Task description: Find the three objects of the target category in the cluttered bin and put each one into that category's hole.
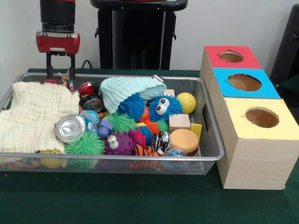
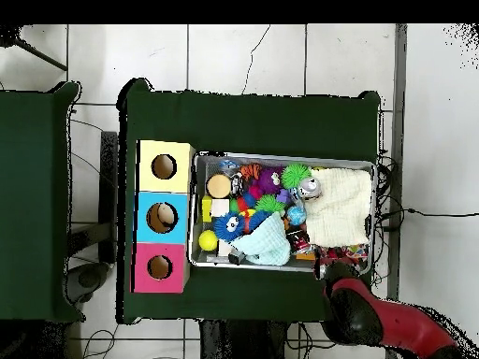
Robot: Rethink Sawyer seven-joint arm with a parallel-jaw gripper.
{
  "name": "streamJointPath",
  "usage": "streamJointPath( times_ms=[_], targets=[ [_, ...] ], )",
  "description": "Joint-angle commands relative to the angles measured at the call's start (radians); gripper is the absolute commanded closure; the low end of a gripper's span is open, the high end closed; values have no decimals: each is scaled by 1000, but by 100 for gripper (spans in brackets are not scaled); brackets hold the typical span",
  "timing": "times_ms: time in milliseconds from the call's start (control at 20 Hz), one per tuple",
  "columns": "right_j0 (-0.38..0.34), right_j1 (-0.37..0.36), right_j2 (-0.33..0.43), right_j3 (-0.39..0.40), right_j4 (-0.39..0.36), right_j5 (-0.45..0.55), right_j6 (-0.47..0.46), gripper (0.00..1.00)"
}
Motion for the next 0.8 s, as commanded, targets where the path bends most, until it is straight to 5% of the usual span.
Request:
streamJointPath(
  times_ms=[50, 600, 800],
  targets=[
    [26, -10, 79, 1, -3, 41, 103, 0],
    [51, 6, 66, -19, 8, 60, 104, 0],
    [9, 25, 188, -53, 60, 208, 27, 0]
  ],
)
